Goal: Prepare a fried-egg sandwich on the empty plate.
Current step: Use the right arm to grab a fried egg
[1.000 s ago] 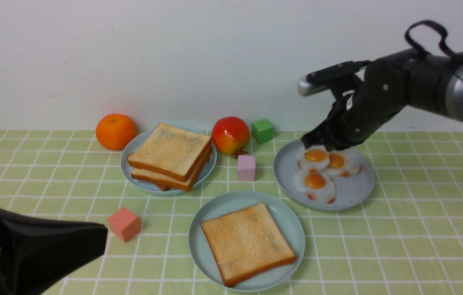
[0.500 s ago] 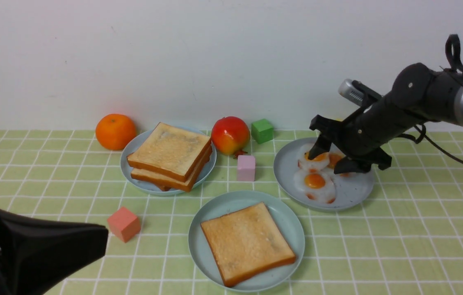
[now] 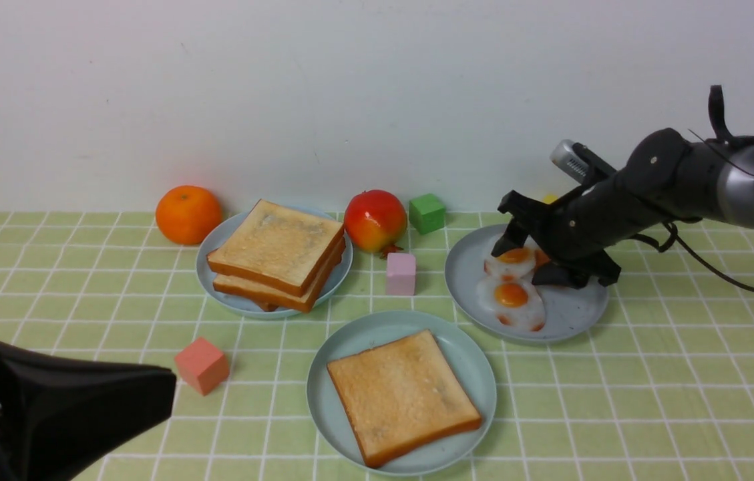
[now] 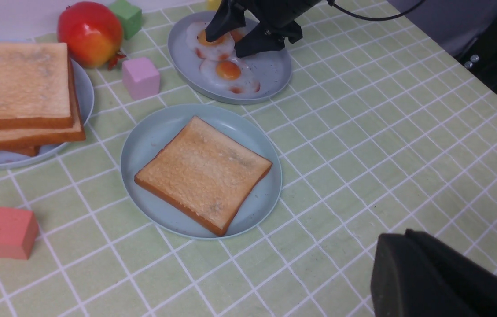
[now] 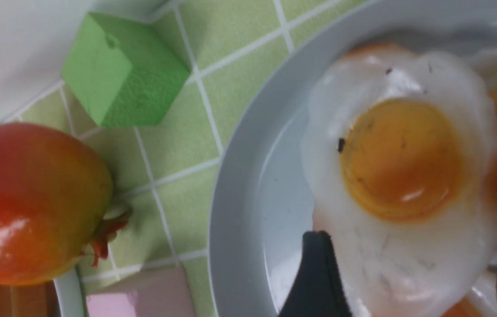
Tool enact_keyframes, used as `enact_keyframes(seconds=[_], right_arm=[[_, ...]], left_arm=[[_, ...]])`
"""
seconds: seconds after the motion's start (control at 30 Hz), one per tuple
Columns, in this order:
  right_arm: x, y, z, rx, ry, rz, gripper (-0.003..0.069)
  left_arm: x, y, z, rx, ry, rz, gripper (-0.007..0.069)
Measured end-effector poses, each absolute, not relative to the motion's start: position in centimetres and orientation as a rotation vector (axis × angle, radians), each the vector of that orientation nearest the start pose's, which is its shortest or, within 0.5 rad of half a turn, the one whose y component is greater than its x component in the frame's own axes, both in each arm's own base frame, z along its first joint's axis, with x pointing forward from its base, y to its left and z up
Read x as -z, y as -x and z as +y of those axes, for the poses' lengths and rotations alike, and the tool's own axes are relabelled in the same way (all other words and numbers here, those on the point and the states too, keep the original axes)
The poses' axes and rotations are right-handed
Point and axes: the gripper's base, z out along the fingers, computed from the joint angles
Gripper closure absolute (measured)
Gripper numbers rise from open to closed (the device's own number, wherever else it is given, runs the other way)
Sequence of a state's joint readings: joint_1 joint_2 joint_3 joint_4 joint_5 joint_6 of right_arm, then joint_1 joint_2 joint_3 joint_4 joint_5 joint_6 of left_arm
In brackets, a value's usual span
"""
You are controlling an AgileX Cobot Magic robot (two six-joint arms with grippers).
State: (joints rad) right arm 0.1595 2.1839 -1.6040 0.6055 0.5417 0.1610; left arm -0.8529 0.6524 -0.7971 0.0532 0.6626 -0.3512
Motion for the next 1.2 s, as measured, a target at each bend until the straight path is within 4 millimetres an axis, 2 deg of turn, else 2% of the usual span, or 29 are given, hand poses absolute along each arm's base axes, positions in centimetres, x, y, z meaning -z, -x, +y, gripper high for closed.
enact_keyframes(seconds=[0.17, 0.57, 0.7, 0.93, 0.97, 1.03, 1.1, 1.2], right_arm=[[-16.22, -46.85, 10.11, -0.699, -0.580, 2.514, 0.0189], [-16.29, -46.99, 10.05, -0.695, -0.583, 2.496, 0.0204], [-16.29, -46.99, 10.05, -0.695, -0.583, 2.496, 0.0230], [-16.27, -46.96, 10.05, -0.693, -0.580, 2.501, 0.0418], [-16.26, -46.95, 10.05, -0.692, -0.577, 2.503, 0.0476], [-16.26, -46.95, 10.05, -0.692, -0.577, 2.503, 0.0546], [-16.29, -46.97, 10.05, -0.692, -0.577, 2.502, 0.0582], [-16.35, -46.92, 10.09, -0.695, -0.574, 2.509, 0.0582]], left_arm=[[-36.61, -8.16, -8.89, 0.701, -0.536, 2.002, 0.0617], [-36.61, -8.16, -8.89, 0.701, -0.536, 2.002, 0.0610], [-36.61, -8.16, -8.89, 0.701, -0.536, 2.002, 0.0607], [-36.61, -8.12, -8.93, 0.713, -0.532, 2.006, 0.0606], [-36.61, -8.10, -8.95, 0.717, -0.531, 2.008, 0.0605], [-36.61, -8.09, -8.96, 0.720, -0.530, 2.009, 0.0603], [-36.61, -8.07, -8.97, 0.724, -0.528, 2.010, 0.0603], [-36.61, -8.05, -8.99, 0.729, -0.526, 2.012, 0.0603]])
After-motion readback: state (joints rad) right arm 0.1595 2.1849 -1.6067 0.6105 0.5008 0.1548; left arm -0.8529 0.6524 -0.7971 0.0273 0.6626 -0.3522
